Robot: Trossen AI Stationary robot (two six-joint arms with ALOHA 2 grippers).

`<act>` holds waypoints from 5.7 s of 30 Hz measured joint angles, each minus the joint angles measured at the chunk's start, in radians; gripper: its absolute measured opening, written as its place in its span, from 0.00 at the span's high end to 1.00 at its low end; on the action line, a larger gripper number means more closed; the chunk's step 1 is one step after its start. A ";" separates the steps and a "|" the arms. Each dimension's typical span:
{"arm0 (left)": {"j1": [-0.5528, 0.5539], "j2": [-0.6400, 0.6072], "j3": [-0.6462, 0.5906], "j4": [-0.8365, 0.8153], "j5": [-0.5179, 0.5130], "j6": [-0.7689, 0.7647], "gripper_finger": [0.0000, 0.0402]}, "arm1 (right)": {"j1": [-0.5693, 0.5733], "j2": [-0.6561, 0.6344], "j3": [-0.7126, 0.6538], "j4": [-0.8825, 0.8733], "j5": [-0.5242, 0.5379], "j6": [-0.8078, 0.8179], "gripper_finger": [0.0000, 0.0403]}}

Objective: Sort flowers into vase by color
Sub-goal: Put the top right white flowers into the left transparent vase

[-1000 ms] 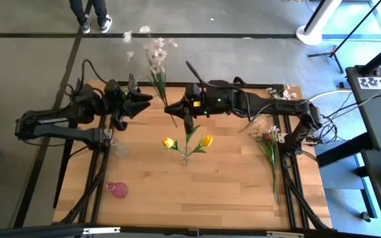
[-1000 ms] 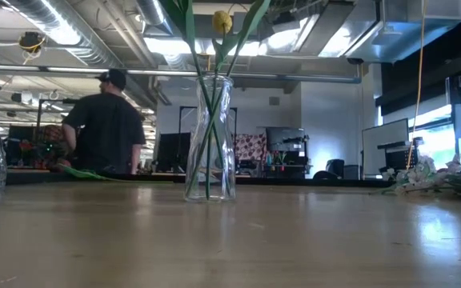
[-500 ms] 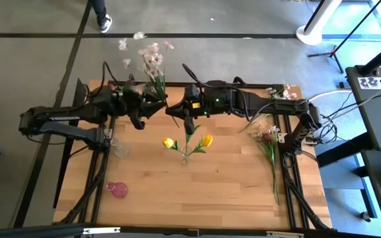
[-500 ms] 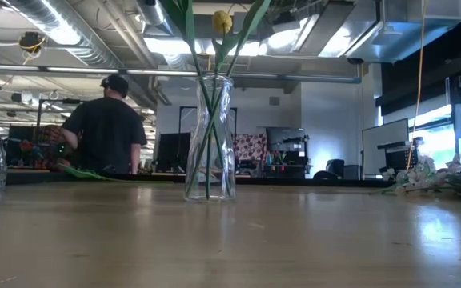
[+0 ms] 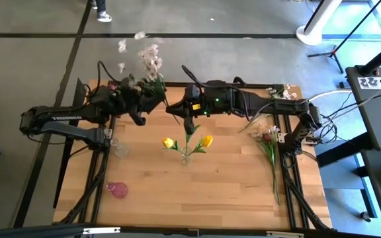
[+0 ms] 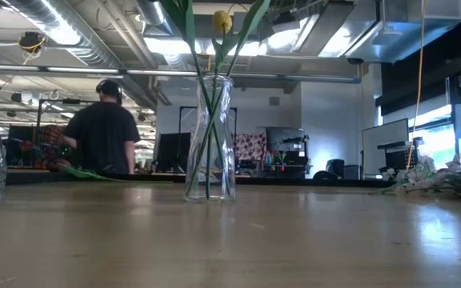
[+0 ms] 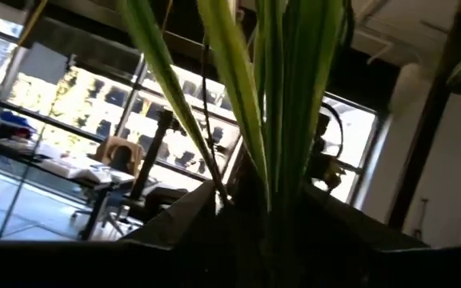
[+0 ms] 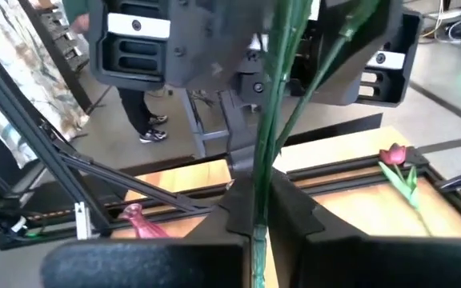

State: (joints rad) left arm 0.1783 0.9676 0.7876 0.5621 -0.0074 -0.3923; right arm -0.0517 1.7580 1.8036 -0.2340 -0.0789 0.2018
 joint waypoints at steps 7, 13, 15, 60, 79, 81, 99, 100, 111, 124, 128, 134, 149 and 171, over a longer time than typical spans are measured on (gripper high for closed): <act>0.012 0.016 0.000 -0.011 0.018 0.003 0.95 | -0.002 0.000 0.000 -0.033 -0.026 -0.110 0.81; 0.012 -0.058 0.149 -0.487 -0.018 0.190 0.98 | -0.001 -0.037 -0.002 -0.062 0.006 -0.294 0.50; -0.002 -0.102 0.213 -0.668 -0.047 0.215 0.99 | -0.001 -0.064 -0.001 -0.059 0.032 -0.347 0.40; -0.303 -0.963 -0.034 -1.444 -0.050 0.254 0.99 | 0.079 -0.137 -0.001 -0.011 0.679 -0.027 0.31; -0.253 -0.963 -0.034 -1.489 -0.241 0.032 0.98 | 0.091 -0.137 -0.001 -0.008 0.662 -0.128 0.31; -0.239 -0.963 -0.034 -1.489 -0.238 0.032 0.98 | 0.091 -0.137 -0.001 -0.008 0.662 -0.129 0.31; -0.051 -0.963 -0.108 -1.519 -0.130 -0.030 0.98 | 0.091 -0.140 -0.001 -0.009 0.662 -0.160 0.31; -0.043 -0.963 -0.116 -1.518 -0.118 -0.017 0.98 | 0.091 -0.140 -0.001 -0.009 0.662 -0.166 0.31; -0.026 -0.963 -0.111 -1.575 0.230 0.075 0.96 | 0.091 -0.150 0.000 0.003 0.628 -0.236 0.31; -0.026 -0.963 -0.031 -1.661 0.385 0.175 0.67 | 0.083 -0.151 0.000 -0.001 0.668 -0.232 0.31; -0.026 -0.963 -0.009 -1.714 0.511 0.157 0.66 | 0.071 -0.151 0.000 -0.006 0.695 -0.226 0.31; -0.026 -0.963 0.053 -1.847 0.598 0.158 0.68 | 0.046 -0.151 0.000 -0.024 0.708 -0.191 0.31; -0.049 -0.960 0.292 -2.116 0.494 -0.106 0.68 | 0.039 -0.151 0.000 -0.114 0.603 -0.149 0.31; 0.116 -0.845 0.113 -2.132 0.446 0.214 0.76 | 0.092 -0.161 0.000 -0.182 0.583 -0.254 0.31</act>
State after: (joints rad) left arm 0.2943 0.1225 0.9005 -1.5702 0.4390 -0.1785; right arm 0.0399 1.5970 1.8034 -0.4164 0.5045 -0.0525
